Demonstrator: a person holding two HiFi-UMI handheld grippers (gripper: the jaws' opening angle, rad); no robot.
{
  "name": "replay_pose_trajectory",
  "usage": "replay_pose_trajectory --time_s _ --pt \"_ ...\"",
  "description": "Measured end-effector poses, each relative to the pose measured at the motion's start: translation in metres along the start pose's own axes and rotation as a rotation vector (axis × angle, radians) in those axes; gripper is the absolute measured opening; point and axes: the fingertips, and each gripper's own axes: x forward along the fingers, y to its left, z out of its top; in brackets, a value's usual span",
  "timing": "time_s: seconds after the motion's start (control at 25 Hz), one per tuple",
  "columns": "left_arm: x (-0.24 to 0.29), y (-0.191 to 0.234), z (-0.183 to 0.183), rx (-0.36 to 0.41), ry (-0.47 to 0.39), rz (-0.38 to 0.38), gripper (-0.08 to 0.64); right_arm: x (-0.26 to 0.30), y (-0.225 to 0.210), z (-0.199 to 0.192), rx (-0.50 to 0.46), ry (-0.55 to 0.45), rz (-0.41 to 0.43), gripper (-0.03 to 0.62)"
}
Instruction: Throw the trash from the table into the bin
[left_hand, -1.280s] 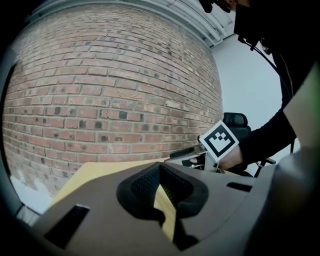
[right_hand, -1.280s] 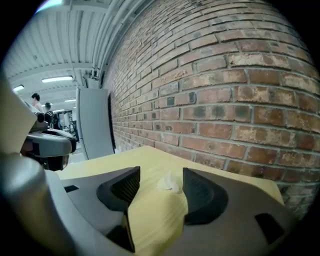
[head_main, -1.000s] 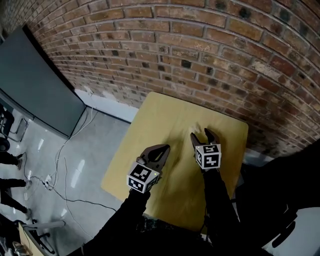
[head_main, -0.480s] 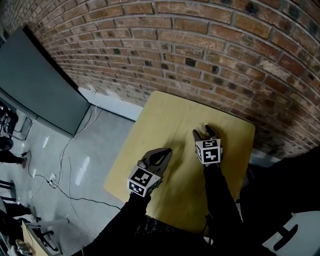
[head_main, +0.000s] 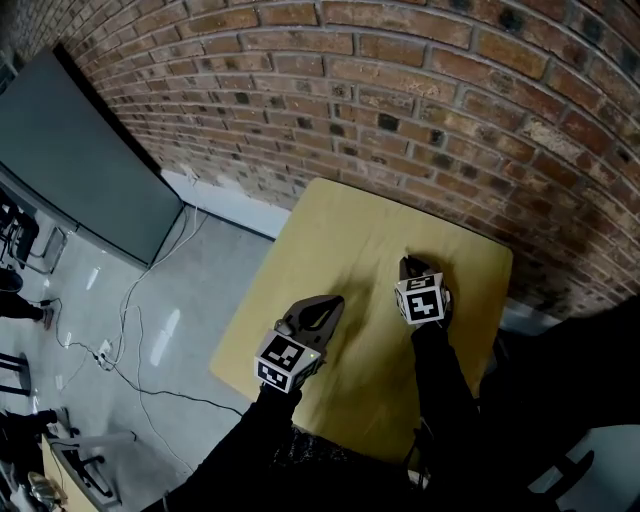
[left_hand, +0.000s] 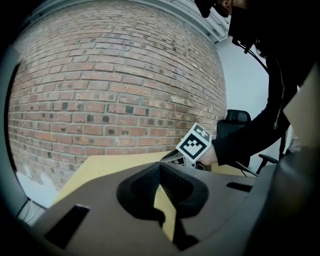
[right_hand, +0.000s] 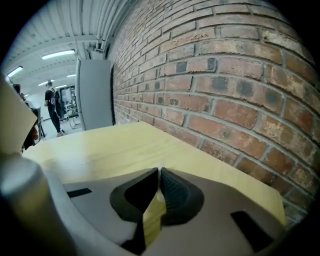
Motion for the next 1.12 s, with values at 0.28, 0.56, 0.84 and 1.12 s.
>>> replay_pose_trajectory --time_s 0.28,0.56,0.84,1.12 --pt "-0.010 0.002 0.011 0.010 -0.034 0.011 0.000 -0.022 0.002 0.015 0.015 -0.064 -0.012 0.018" --pt "-0.029 -0.003 0.021 0.020 -0.068 0.004 0.000 -0.060 0.010 0.036 0.012 -0.139 -0.062 0.017" --pt "-0.063 -0.008 0.026 0.018 -0.106 -0.012 0.000 -0.101 0.033 0.047 0.019 -0.183 -0.107 0.017" --pt "-0.105 -0.014 0.022 0.030 -0.136 -0.049 0.000 -0.149 0.065 0.045 0.054 -0.233 -0.171 0.017"
